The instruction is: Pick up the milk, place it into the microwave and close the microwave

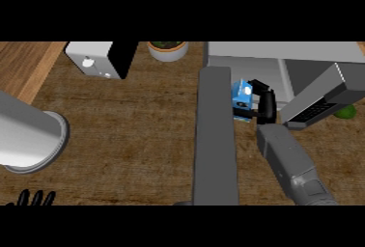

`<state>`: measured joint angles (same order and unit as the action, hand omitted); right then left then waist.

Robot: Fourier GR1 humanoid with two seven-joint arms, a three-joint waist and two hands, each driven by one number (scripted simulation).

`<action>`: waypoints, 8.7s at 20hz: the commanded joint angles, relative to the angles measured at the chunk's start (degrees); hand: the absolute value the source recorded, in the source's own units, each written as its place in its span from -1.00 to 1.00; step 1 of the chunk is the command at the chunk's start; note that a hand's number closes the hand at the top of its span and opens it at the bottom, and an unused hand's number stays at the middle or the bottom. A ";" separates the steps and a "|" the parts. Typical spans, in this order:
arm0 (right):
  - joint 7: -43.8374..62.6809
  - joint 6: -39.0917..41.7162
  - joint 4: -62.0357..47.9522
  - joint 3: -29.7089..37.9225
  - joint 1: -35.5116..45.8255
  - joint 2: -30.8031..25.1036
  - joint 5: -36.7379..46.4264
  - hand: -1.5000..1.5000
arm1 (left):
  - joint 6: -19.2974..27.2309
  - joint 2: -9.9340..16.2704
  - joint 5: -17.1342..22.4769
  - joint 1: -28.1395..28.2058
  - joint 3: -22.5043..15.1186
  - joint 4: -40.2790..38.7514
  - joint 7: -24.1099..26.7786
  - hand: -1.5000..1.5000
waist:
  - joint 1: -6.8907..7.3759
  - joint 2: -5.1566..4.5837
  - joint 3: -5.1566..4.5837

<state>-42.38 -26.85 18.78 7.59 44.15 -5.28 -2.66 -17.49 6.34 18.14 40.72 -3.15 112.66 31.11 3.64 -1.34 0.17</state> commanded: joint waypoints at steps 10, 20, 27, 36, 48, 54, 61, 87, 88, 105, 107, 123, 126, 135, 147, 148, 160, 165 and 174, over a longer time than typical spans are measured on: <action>-2.85 -6.69 -9.97 -1.37 7.84 -7.39 5.61 1.00 | -0.36 -0.33 -0.43 -3.67 -1.11 -2.00 -1.06 -1.00 | 2.37 -1.41 0.08; -7.45 -8.93 -7.99 3.76 10.22 -6.73 1.84 1.00 | -1.08 0.34 0.40 -4.01 -0.18 -2.56 -1.26 -1.00 | 3.53 -1.96 0.27; -7.23 -21.82 -9.44 3.37 12.39 -7.33 4.38 1.00 | -2.38 1.80 0.82 -5.51 1.06 -4.71 -1.17 -1.00 | 4.70 -2.39 0.09; -6.99 -25.48 -9.97 4.68 12.32 -8.04 4.70 1.00 | -2.29 1.58 0.17 -6.86 0.42 -5.98 -1.68 -1.00 | 5.25 -2.87 0.23; 9.63 -29.87 -18.00 -7.23 12.44 -7.12 17.38 -1.00 | -2.34 2.30 -0.82 -9.67 0.12 -5.69 -2.41 -1.00 | 7.92 -2.94 0.26; 9.15 -24.41 -18.22 -7.71 13.62 -5.47 17.84 -1.00 | -2.28 2.35 -0.80 -9.90 0.71 -5.93 -2.00 -1.00 | 7.51 -3.08 0.32; 7.89 -17.44 -17.26 -6.88 13.96 -3.12 16.97 -1.00 | -3.03 2.96 -0.91 -9.51 2.05 -7.24 -0.23 -1.00 | 6.34 -2.50 0.26; -19.04 8.80 -10.66 6.29 -3.51 2.69 3.65 -1.00 | -3.34 3.30 1.22 -4.72 3.41 -2.61 -2.52 -1.00 | -0.91 0.31 0.03; -18.37 13.10 -10.20 6.75 -3.20 -0.21 3.13 -1.00 | -3.12 1.48 -2.64 -4.36 0.84 -5.77 0.00 -1.00 | -1.15 0.41 0.00; -21.18 25.59 1.23 2.97 -22.09 -2.56 3.36 -1.00 | -1.21 -1.01 -9.03 -8.05 -4.09 -7.91 -4.68 -1.00 | -4.03 1.51 -0.20; -19.89 25.94 3.42 3.34 -21.93 -2.95 2.55 -1.00 | -4.87 0.82 -9.87 -7.76 -4.92 -10.55 -1.63 -1.00 | -3.83 1.50 -0.20; -17.63 38.63 18.38 6.75 -41.25 -13.21 -5.43 -1.00 | 0.08 -5.60 -24.62 -24.70 -17.26 -20.32 -10.36 1.00 | -4.05 1.38 -0.18; -18.10 39.13 18.49 8.08 -42.24 -13.84 -6.96 -1.00 | 4.72 -6.22 -26.70 -25.14 -17.33 -21.89 -10.19 1.00 | -3.74 1.37 -0.16; -19.04 43.82 20.37 7.78 -46.13 -16.78 -8.53 -1.00 | 2.38 -3.71 -29.50 -41.73 -20.61 -35.21 -16.26 1.00 | -4.74 1.32 -0.11; -17.49 47.91 22.90 6.52 -44.96 -20.16 -10.32 -1.00 | 13.13 -6.33 -22.86 -57.98 -41.96 -56.92 -16.81 1.00 | -6.42 0.93 -0.25; -18.34 47.42 23.43 6.31 -44.91 -20.00 -10.17 -1.00 | 14.12 -6.33 -21.79 -58.93 -44.35 -56.81 -17.48 1.00 | -6.63 0.92 -0.24; -12.24 49.52 33.86 2.35 -42.80 -21.07 -13.30 -1.00 | 29.75 -6.26 -4.64 -67.18 -53.77 -54.53 -14.77 -1.00 | -11.40 0.39 -0.51; -9.81 49.00 36.98 0.93 -42.08 -21.10 -14.34 -1.00 | 33.84 -6.25 -0.22 -72.59 -54.50 -54.63 -15.20 1.00 | -13.40 0.08 -0.53; -5.47 51.55 41.09 -1.37 -40.50 -23.96 -16.04 -1.00 | 41.13 -6.29 5.03 -81.77 -52.93 -55.86 -14.03 1.00 | -17.62 -0.76 -0.48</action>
<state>-46.76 20.23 58.83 6.90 3.20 -28.09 -18.15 21.16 0.90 21.16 -36.90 -56.82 56.56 15.46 -12.37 -1.85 -0.31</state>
